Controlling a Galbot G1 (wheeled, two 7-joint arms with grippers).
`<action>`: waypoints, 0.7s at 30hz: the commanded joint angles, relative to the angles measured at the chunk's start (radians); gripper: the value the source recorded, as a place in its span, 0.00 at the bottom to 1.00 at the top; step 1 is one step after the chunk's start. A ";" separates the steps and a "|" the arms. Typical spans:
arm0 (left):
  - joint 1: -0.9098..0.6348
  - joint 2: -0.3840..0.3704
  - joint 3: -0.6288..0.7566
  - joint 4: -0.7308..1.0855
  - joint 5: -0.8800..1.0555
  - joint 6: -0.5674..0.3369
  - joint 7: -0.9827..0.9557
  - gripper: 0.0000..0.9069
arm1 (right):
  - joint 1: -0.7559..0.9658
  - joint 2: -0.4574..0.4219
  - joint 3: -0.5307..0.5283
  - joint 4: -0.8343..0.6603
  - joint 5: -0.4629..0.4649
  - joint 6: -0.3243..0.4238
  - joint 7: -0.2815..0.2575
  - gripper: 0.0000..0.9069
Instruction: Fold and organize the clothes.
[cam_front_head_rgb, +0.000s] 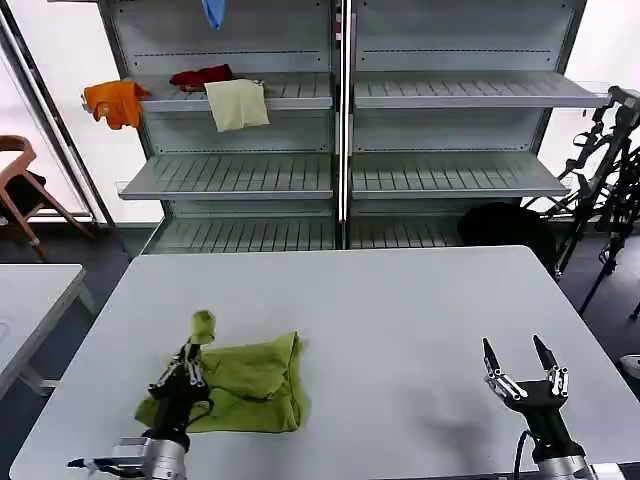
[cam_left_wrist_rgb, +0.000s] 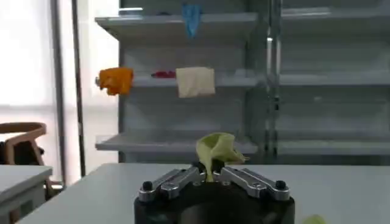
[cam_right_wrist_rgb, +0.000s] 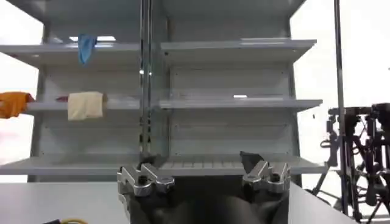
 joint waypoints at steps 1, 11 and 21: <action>-0.035 -0.020 0.189 0.058 0.138 -0.009 0.020 0.01 | 0.004 0.000 -0.002 0.000 -0.001 0.000 0.000 1.00; -0.060 -0.052 0.229 0.089 0.169 0.022 0.016 0.01 | 0.007 0.008 -0.012 -0.001 -0.008 -0.001 0.000 1.00; -0.113 -0.072 0.252 0.113 0.169 0.074 0.001 0.02 | 0.007 0.012 -0.013 0.002 -0.016 -0.005 -0.001 1.00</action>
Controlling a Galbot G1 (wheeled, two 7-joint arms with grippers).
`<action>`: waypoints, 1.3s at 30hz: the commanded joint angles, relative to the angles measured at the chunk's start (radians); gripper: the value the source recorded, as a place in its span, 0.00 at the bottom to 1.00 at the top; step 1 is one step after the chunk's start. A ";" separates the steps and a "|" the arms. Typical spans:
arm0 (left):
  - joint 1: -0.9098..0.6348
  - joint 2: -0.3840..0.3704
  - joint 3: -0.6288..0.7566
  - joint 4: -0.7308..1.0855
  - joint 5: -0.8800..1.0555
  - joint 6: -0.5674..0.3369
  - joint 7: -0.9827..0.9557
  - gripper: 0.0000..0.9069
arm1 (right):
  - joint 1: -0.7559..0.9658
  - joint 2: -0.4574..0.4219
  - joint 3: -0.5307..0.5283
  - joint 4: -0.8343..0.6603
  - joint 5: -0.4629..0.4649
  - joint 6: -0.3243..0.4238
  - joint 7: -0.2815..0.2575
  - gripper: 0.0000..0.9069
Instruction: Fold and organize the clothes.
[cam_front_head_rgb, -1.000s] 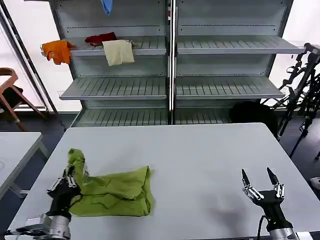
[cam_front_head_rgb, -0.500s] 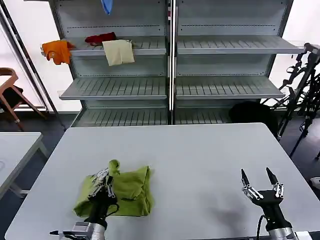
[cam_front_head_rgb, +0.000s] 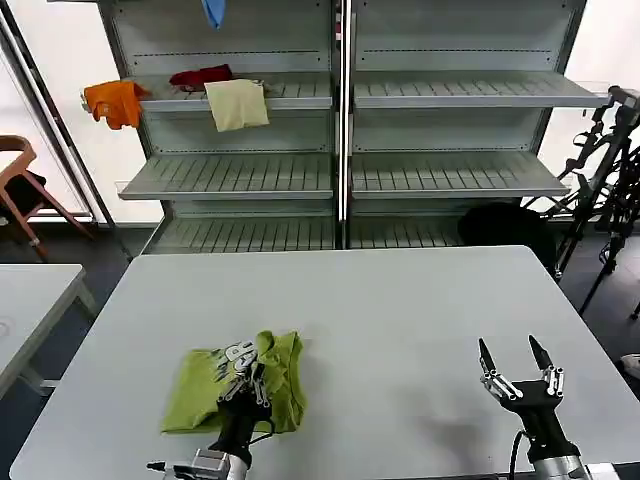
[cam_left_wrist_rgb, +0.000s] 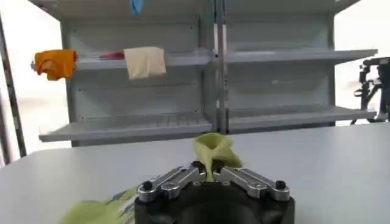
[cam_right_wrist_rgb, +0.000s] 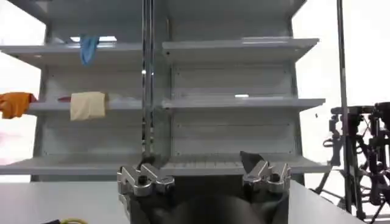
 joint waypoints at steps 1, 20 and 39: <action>-0.043 -0.011 0.040 0.029 0.021 0.034 -0.005 0.02 | -0.003 0.000 0.002 0.003 -0.002 0.001 0.000 1.00; -0.044 -0.005 0.055 0.001 0.072 0.048 0.007 1.00 | 0.002 0.002 -0.008 0.004 -0.013 0.001 0.000 1.00; 0.009 0.069 -0.146 -0.111 -0.087 0.092 0.012 1.00 | -0.001 -0.001 -0.006 0.002 -0.009 0.003 0.003 1.00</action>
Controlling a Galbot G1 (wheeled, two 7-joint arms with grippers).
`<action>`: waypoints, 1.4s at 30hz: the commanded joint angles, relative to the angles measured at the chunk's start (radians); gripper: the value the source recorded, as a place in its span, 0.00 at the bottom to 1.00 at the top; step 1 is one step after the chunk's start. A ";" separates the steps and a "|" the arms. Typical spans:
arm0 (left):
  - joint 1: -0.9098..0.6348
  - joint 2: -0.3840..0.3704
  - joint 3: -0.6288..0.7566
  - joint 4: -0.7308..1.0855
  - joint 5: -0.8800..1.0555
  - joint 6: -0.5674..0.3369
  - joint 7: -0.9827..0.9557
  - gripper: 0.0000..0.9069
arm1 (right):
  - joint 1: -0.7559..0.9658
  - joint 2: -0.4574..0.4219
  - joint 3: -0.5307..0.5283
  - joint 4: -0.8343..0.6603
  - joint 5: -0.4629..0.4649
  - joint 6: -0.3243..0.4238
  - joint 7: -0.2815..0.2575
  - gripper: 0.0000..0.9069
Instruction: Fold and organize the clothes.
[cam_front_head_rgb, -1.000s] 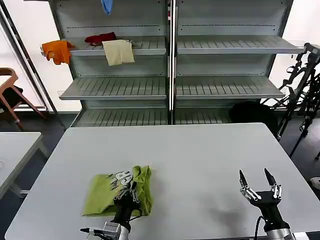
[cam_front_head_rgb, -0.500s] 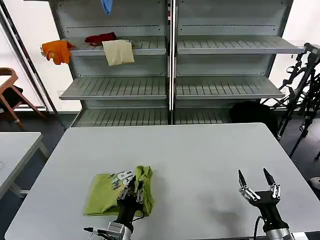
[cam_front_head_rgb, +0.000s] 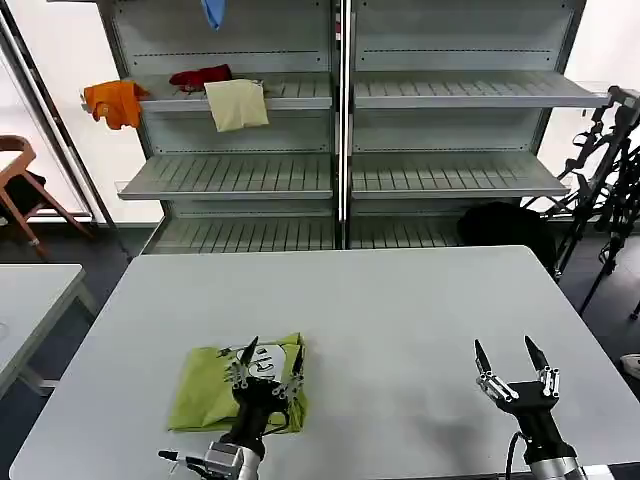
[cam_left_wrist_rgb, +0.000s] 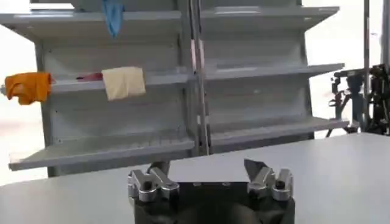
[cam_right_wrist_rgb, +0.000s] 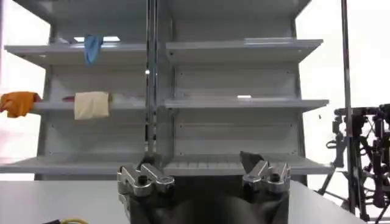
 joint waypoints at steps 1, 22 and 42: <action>0.066 0.054 -0.223 -0.045 -0.163 0.078 -0.009 1.00 | 0.000 -0.003 0.003 -0.003 0.009 0.003 0.002 1.00; 0.128 0.126 -0.494 0.087 -0.569 0.198 0.074 1.00 | -0.003 -0.014 0.023 -0.004 0.049 -0.004 0.001 1.00; 0.127 0.082 -0.459 0.103 -0.598 0.182 0.126 0.06 | 0.004 -0.012 0.021 -0.011 0.046 -0.003 0.001 1.00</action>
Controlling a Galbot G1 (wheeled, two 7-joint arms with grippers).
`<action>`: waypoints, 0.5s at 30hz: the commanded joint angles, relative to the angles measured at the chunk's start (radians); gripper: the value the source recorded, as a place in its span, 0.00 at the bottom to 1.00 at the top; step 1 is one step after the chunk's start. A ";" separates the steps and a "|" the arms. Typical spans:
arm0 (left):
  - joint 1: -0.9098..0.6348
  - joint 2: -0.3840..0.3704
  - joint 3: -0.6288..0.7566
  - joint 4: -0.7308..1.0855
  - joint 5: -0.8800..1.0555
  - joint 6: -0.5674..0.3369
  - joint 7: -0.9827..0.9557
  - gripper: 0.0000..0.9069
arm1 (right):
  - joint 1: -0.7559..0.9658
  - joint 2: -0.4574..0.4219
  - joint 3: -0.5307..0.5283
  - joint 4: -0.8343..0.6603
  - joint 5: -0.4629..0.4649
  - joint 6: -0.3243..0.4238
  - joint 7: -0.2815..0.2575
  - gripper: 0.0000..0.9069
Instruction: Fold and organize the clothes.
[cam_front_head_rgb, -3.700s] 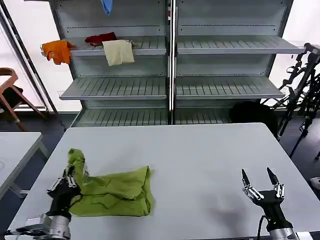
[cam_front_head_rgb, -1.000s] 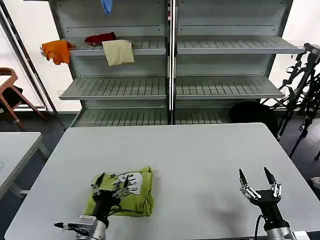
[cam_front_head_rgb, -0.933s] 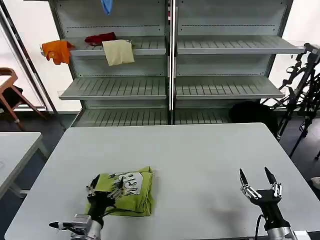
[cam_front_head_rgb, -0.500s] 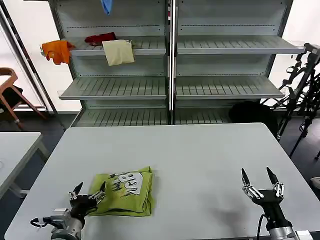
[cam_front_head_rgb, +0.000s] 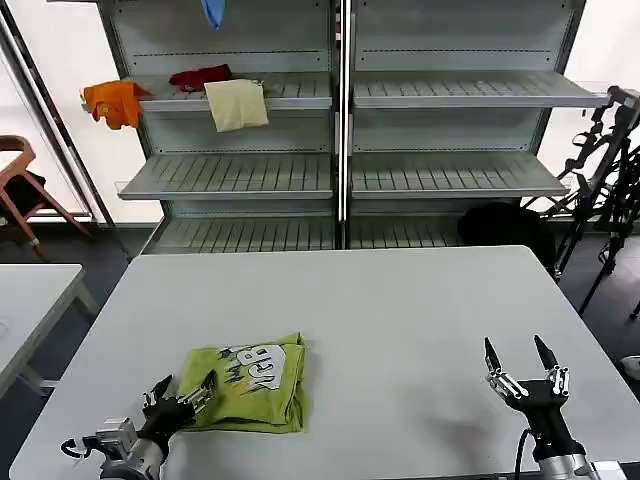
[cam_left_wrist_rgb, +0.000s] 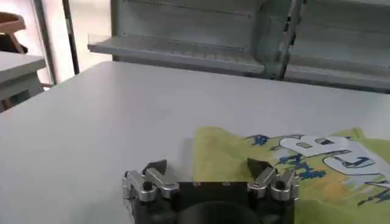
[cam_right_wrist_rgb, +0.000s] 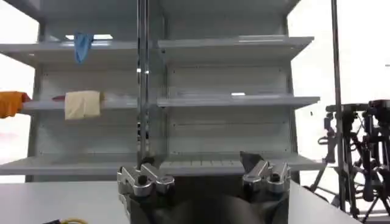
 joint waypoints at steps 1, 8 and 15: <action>0.008 -0.007 -0.004 0.019 -0.031 -0.019 0.013 0.00 | 0.003 0.000 -0.002 -0.002 0.000 0.000 0.000 1.00; 0.003 -0.015 0.015 0.030 -0.032 -0.051 0.022 0.00 | -0.003 0.001 0.002 -0.001 0.001 0.001 -0.001 1.00; 0.010 -0.019 0.027 0.028 -0.031 -0.061 0.029 0.00 | 0.003 0.002 -0.001 -0.001 0.000 0.000 -0.001 1.00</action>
